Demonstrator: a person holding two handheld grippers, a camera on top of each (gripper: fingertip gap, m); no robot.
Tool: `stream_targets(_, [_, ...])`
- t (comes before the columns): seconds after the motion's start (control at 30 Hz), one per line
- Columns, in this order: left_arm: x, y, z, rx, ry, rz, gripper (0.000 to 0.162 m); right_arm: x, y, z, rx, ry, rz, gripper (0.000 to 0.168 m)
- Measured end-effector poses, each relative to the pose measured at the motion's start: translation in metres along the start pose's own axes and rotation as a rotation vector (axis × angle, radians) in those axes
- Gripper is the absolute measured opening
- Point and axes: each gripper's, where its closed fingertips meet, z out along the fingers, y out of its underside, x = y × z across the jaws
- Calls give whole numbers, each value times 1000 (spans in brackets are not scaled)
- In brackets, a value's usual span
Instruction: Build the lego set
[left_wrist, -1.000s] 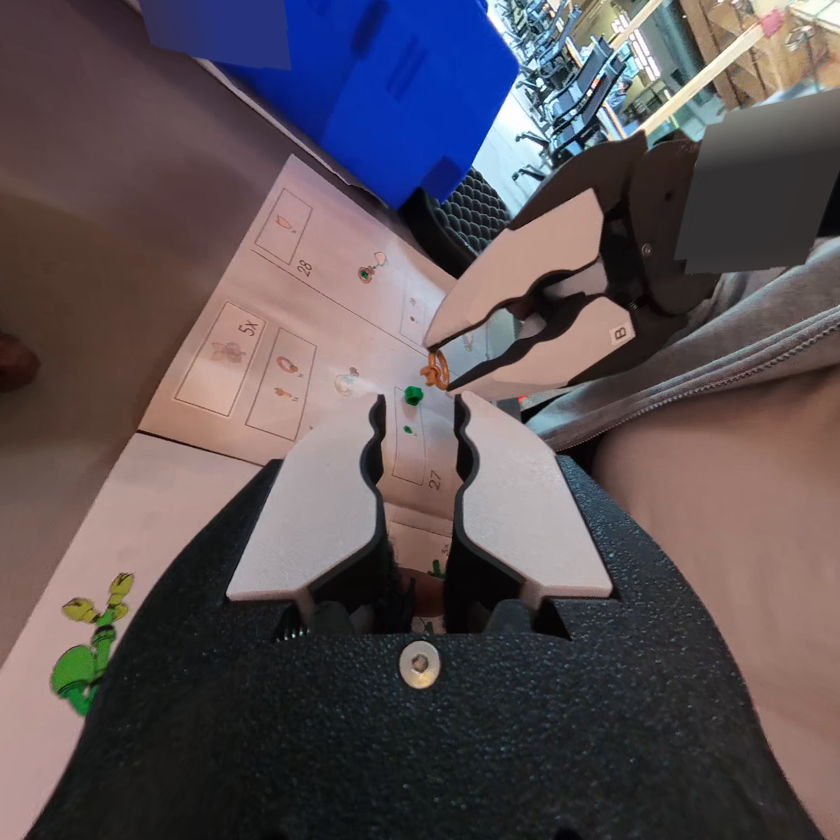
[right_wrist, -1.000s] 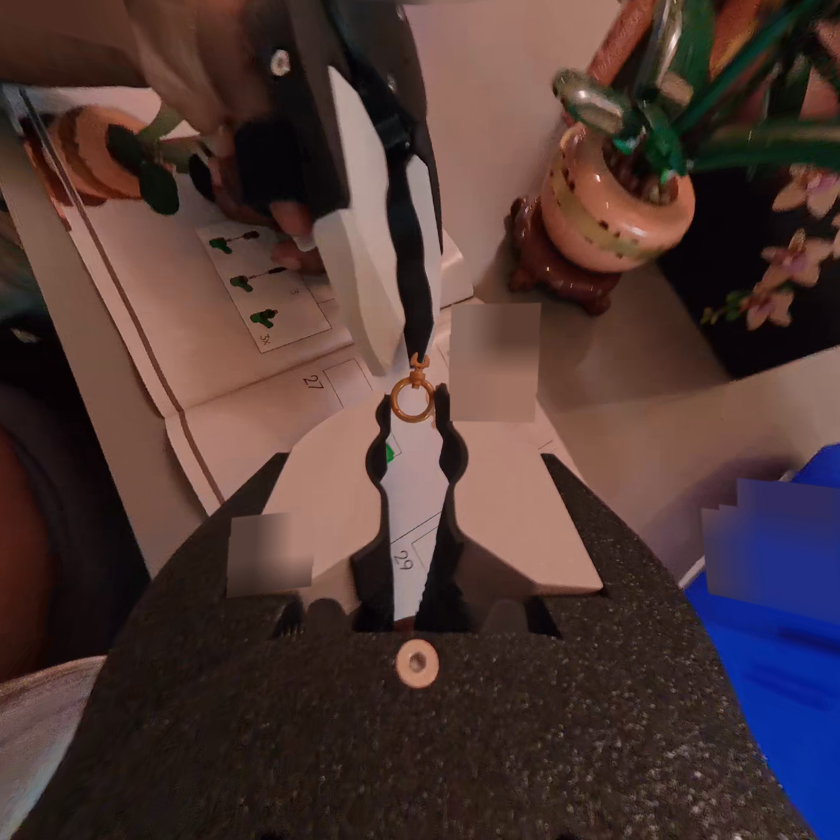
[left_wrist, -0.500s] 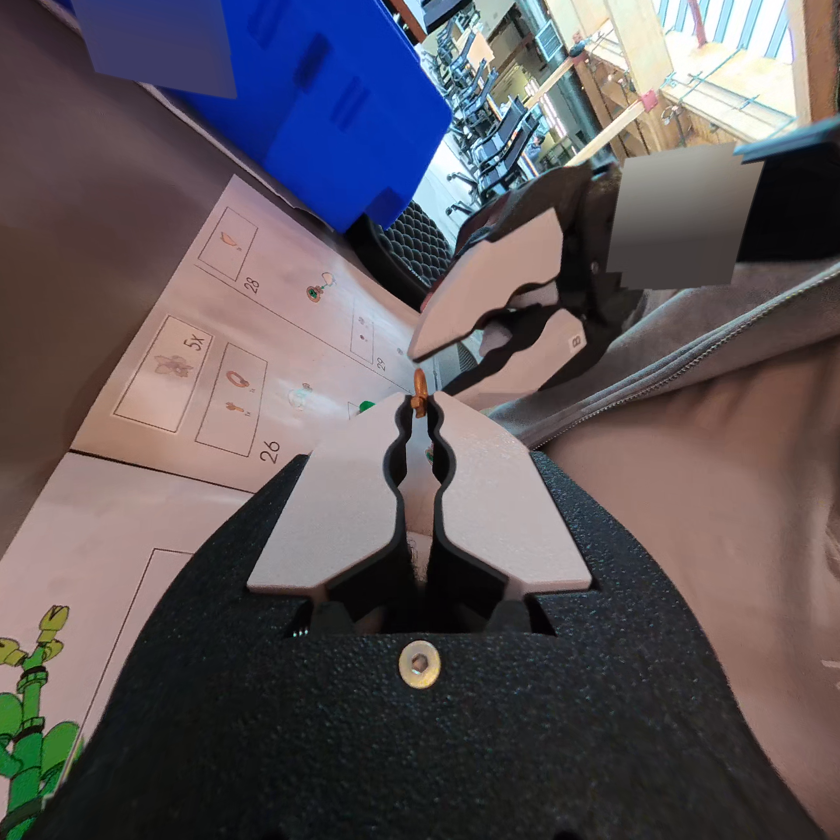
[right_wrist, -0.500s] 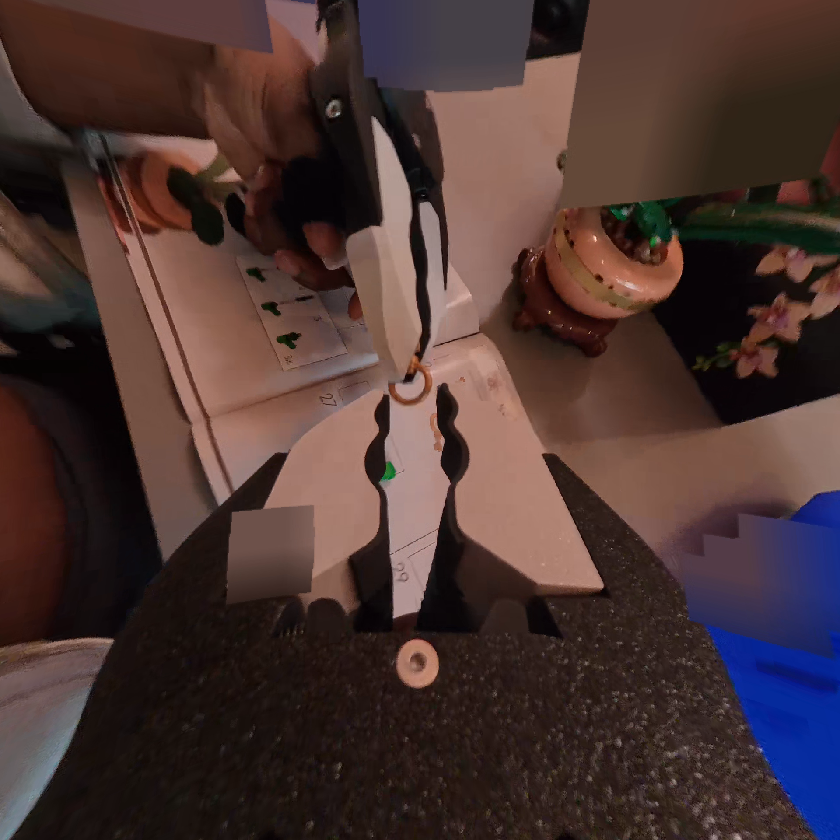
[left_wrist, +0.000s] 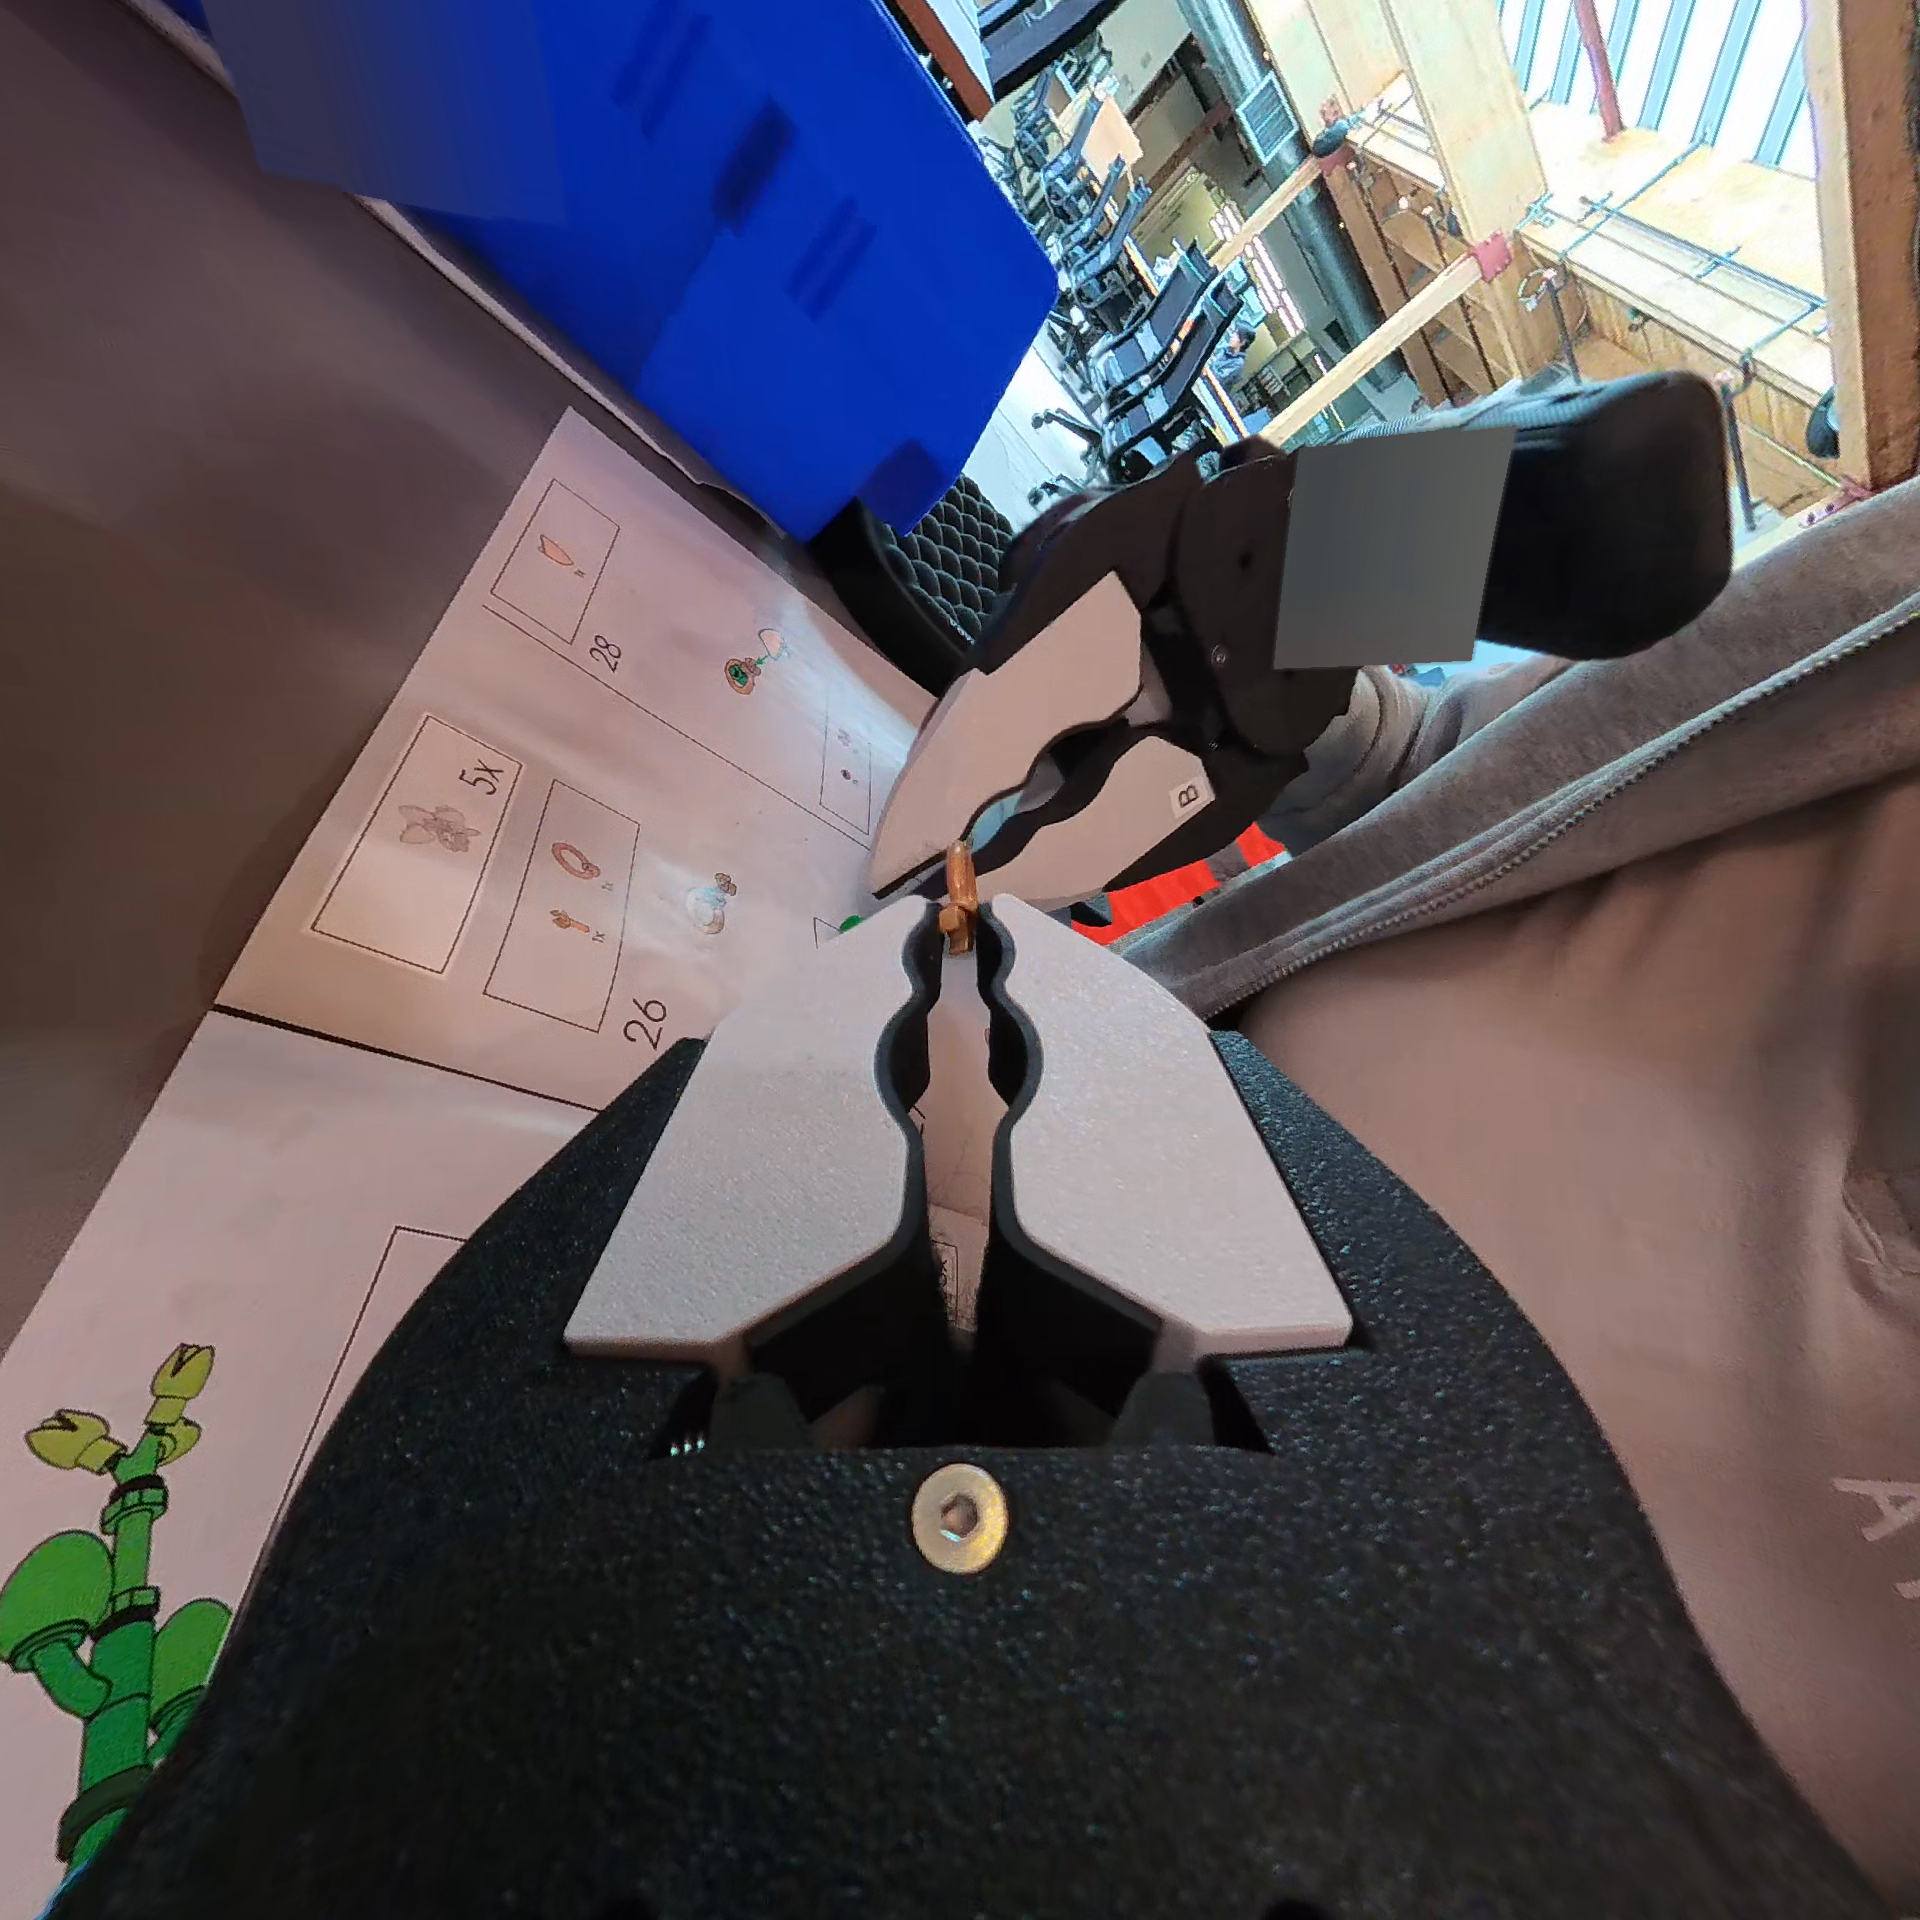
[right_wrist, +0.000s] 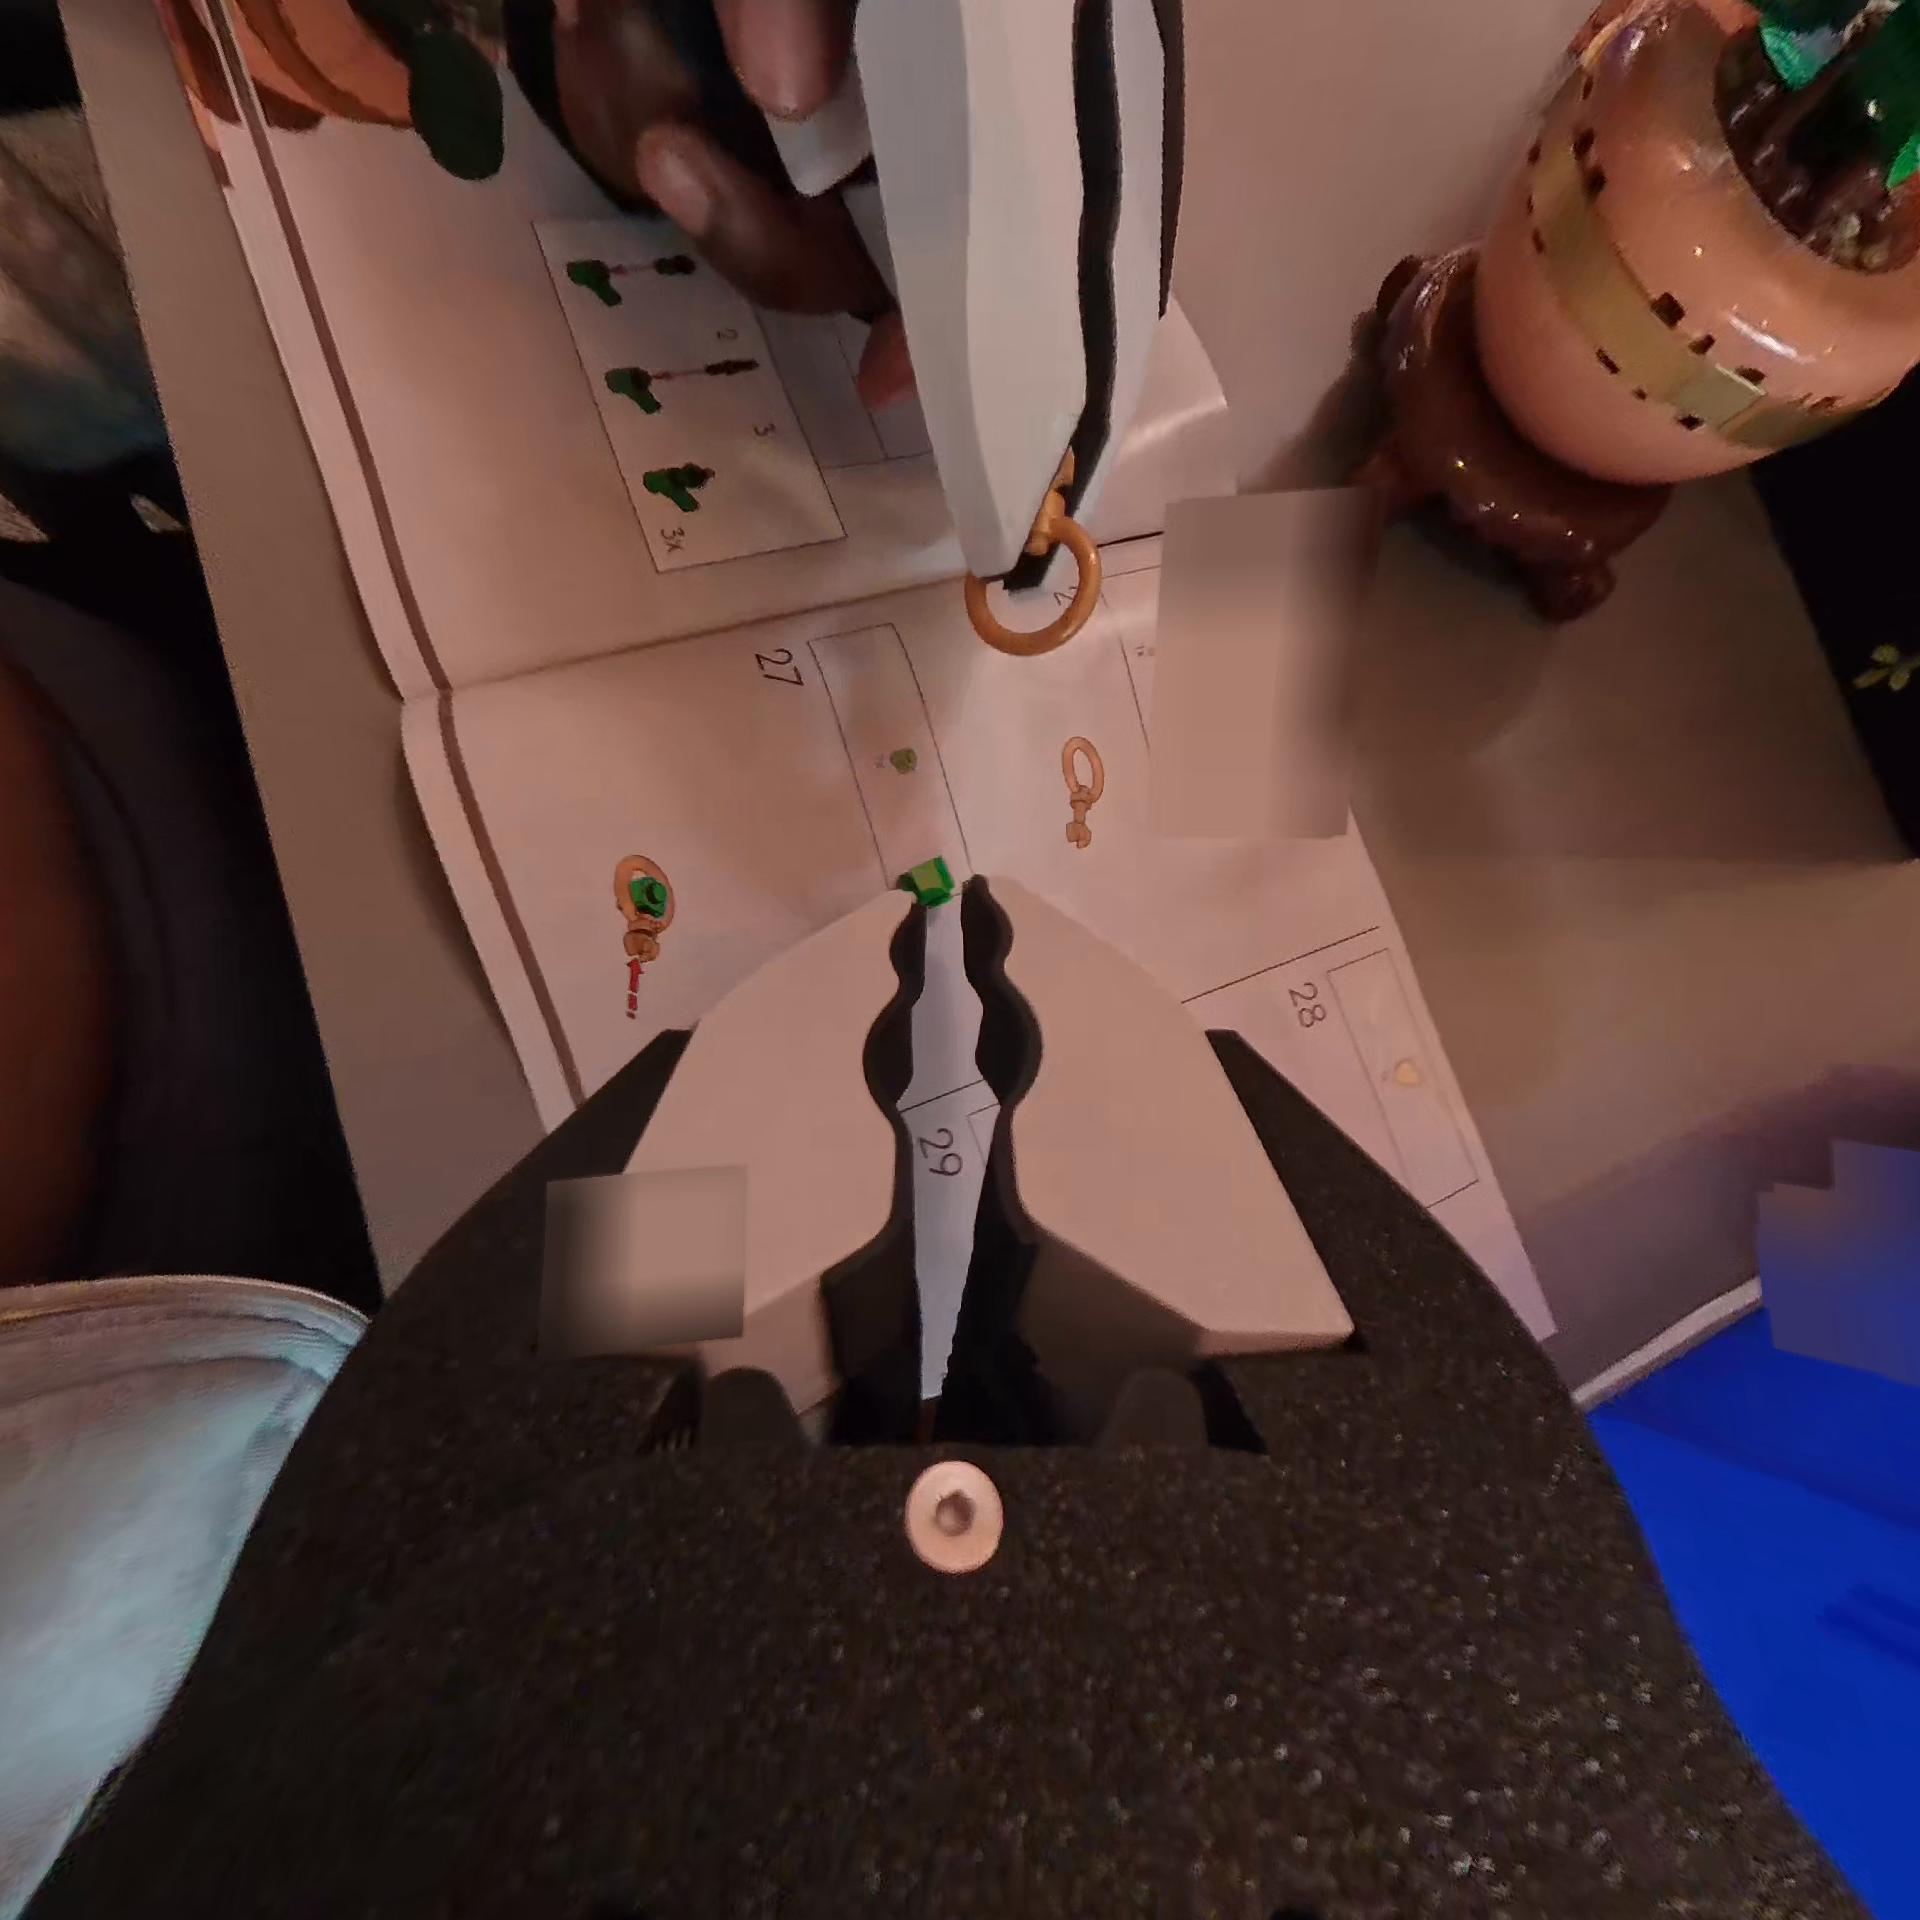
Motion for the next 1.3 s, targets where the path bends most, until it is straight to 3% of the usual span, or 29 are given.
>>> stream_targets(0.1, [0, 1, 0, -5, 2, 3, 5, 1, 4, 4, -52, -1, -29, 6])
stream_targets(0.3, [1, 1, 0, -10, -2, 12, 5, 0, -19, -1, 69, -15, 70, 6])
stream_targets(0.5, [-1, -1, -3, -4, -20, 26, 5, -7, 6, 0, -68, -46, 38, 5])
stream_targets(1.0, [-1, -6, -9, 24, -31, 39, 5, 1, -21, 17, 17, -51, 17, 6])
stream_targets(1.3, [-5, -5, -10, 16, -48, 30, 5, 4, -22, 2, -76, -213, -268, 19])
